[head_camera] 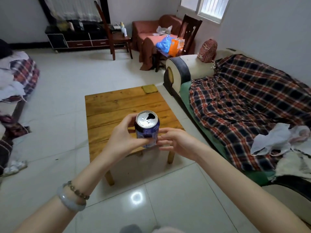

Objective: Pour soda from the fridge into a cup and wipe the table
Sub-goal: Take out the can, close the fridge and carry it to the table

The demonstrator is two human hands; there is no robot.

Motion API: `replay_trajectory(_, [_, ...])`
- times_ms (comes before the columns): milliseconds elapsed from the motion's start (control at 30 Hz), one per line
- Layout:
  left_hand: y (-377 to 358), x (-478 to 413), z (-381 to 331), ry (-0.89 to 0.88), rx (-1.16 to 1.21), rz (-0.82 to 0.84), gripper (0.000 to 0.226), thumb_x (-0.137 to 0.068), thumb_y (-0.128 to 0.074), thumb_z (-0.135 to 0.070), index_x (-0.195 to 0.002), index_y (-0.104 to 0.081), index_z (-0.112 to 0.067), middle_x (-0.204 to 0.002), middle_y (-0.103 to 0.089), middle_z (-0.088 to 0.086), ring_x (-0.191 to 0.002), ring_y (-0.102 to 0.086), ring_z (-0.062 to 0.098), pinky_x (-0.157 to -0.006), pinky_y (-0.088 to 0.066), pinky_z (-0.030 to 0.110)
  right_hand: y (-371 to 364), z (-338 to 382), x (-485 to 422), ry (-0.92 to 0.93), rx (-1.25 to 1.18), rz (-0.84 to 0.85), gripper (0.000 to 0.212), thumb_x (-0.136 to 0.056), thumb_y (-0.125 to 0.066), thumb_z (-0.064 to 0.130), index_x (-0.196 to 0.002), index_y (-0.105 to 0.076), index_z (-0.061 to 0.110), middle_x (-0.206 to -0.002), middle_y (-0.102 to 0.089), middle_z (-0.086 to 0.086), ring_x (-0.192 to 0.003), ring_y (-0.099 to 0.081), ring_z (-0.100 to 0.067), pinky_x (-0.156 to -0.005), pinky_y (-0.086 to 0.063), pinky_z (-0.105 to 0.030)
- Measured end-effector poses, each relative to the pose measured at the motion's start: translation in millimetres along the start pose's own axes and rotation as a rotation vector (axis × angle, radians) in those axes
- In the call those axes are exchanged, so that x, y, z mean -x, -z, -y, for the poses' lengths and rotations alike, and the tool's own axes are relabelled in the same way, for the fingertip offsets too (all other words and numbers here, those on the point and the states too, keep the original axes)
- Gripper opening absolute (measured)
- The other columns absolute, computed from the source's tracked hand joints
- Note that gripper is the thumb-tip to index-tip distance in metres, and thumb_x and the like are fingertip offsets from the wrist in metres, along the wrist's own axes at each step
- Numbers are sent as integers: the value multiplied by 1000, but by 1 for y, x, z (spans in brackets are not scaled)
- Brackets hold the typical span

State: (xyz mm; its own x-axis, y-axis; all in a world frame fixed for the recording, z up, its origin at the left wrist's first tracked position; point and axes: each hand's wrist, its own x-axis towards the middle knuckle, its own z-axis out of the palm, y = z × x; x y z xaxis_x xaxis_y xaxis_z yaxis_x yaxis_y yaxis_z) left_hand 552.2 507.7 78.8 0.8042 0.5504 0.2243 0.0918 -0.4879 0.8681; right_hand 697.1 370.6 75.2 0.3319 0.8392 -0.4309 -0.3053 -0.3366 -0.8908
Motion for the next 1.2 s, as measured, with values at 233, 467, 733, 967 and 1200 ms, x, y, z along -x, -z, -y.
replay_trajectory(233, [-3,-80,35,100,-16,-81,72,-54,-90,-28,-114,-50,-33,-107,-58,-25,-99,-54,-9,-78,-45,9,37,33,-96,-53,49,83,36,-89,-54,10,-125,-53,15,-120,-64,-7,-113,-59,-20,-97,-47,-38])
replay_trajectory(467, [5,-176,94,163,-51,-122,73,-56,-90,-28,-117,-51,-28,-109,-58,-22,-102,-54,-4,-84,-45,15,65,62,-215,-76,130,113,31,-90,-54,13,-120,-55,21,-118,-65,-6,-112,-59,-19,-96,-48,-37])
replay_trajectory(733, [11,-282,171,263,-53,-120,71,-56,-90,-31,-114,-49,-30,-108,-58,-26,-100,-53,-10,-81,-44,10,85,97,-348,-109,309,56,42,-90,-55,13,-132,-48,18,-128,-57,-4,-118,-52,-17,-99,-46,-37])
replay_trajectory(967, [-8,-336,250,383,-46,-115,67,-58,-89,-21,-111,-48,-28,-106,-59,-21,-98,-53,-13,-78,-43,8,98,91,-437,-135,429,55,44,-88,-55,7,-131,-49,15,-122,-56,-2,-111,-50,-12,-97,-43,-35])
replay_trajectory(1200, [-39,-349,351,516,-94,-54,73,-57,-86,-32,-116,-45,-38,-115,-60,-13,-107,-57,6,-89,-50,37,114,29,-517,-198,440,104,52,-82,-55,-11,-131,-48,4,-123,-55,-6,-98,-55,-8,-84,-45,-12])
